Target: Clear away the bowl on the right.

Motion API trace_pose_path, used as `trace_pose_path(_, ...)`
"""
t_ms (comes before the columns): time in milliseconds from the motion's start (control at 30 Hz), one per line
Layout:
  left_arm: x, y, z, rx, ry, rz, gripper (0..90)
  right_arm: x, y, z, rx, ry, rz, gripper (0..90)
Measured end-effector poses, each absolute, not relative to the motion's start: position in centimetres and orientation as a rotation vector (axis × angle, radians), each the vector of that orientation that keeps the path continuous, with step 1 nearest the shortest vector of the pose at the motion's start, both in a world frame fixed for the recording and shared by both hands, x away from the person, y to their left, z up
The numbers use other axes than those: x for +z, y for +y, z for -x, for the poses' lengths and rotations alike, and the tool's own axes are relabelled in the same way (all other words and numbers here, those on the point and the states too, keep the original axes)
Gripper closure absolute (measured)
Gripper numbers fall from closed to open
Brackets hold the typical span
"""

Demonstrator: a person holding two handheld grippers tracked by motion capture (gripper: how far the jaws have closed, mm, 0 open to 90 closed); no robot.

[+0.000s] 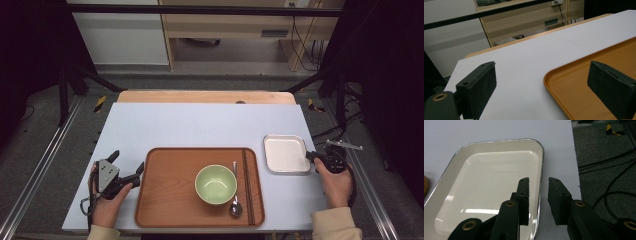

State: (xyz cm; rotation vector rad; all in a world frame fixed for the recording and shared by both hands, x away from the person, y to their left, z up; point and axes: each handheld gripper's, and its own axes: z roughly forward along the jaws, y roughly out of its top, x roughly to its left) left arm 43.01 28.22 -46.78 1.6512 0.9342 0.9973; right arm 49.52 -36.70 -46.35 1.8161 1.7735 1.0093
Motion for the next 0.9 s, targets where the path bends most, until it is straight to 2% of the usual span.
trace_pose_path(900, -46.82, 28.17, -43.03, 0.997, 0.934, -1.653, 8.1, -47.33, -36.71, -50.38, 1.013, 1.804, -1.891, 77.5)
